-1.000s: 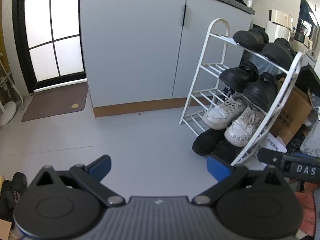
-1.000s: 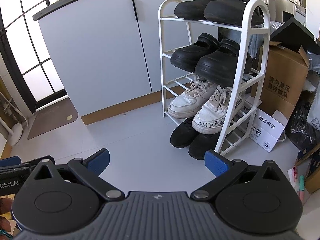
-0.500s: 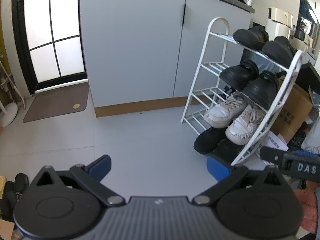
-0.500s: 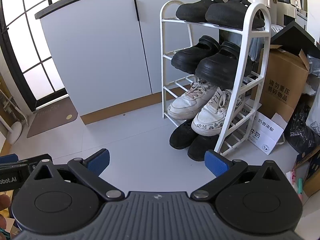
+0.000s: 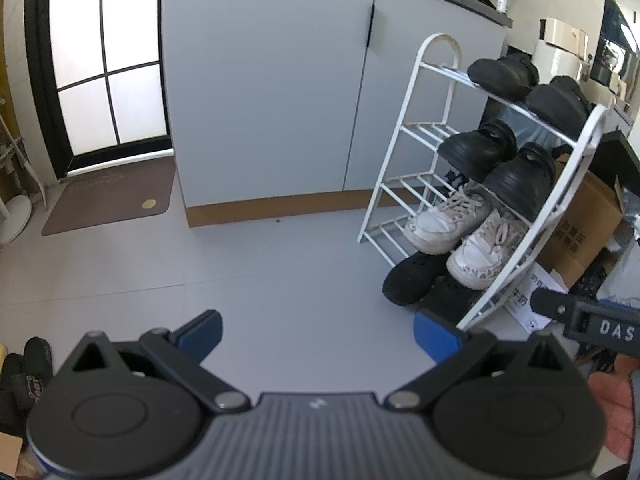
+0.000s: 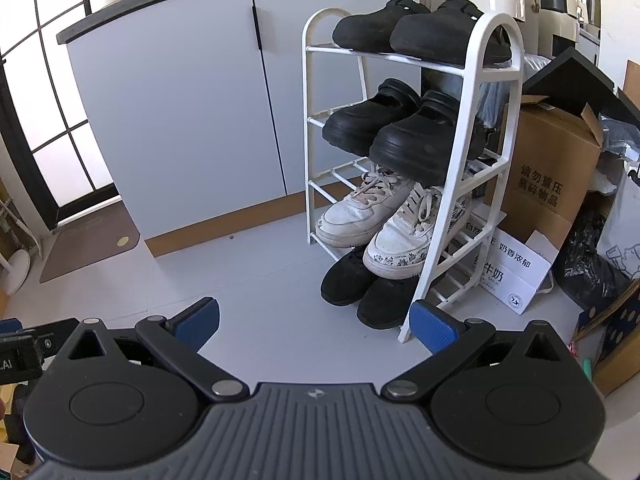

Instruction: Organize scattered shoes

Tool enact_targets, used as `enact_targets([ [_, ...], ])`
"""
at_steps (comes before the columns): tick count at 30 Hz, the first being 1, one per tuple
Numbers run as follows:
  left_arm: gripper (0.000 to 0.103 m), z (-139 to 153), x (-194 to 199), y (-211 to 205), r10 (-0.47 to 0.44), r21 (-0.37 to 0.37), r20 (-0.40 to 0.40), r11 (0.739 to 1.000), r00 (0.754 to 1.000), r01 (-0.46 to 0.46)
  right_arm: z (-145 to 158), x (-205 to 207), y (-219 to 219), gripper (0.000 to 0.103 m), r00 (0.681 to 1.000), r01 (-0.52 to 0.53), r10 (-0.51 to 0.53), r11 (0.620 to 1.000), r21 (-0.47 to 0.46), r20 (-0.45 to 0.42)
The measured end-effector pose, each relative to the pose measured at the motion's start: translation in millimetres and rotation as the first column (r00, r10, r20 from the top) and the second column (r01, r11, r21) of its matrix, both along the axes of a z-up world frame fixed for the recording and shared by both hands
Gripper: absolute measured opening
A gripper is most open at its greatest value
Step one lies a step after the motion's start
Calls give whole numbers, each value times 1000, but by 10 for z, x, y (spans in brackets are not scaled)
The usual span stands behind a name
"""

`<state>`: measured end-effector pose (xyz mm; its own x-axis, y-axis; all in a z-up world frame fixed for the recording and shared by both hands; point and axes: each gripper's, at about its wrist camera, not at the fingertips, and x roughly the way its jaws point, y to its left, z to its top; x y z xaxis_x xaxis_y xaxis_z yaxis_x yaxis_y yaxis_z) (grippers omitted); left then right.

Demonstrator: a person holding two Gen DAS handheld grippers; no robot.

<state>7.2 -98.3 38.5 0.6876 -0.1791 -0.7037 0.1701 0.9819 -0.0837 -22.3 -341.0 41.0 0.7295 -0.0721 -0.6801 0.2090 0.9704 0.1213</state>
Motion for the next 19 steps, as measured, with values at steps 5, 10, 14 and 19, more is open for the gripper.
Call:
enact_targets([
  [5, 103, 1, -1, 17, -3, -4, -6, 1000, 1000, 3, -6, -4, 15, 103, 1000, -4, 4, 1000, -1, -4],
  [10, 103, 13, -19, 38, -9, -11, 2, 1000, 1000, 9, -4, -3, 47, 103, 1000, -12, 12, 1000, -6, -6],
  [14, 103, 33, -52, 51, -23, -24, 23, 999, 999, 23, -20, 18, 79, 103, 1000, -14, 14, 1000, -7, -15],
  [19, 103, -5, -29, 42, -12, -22, 4, 1000, 1000, 12, -7, 21, 111, 103, 1000, -13, 13, 1000, 1, -12],
])
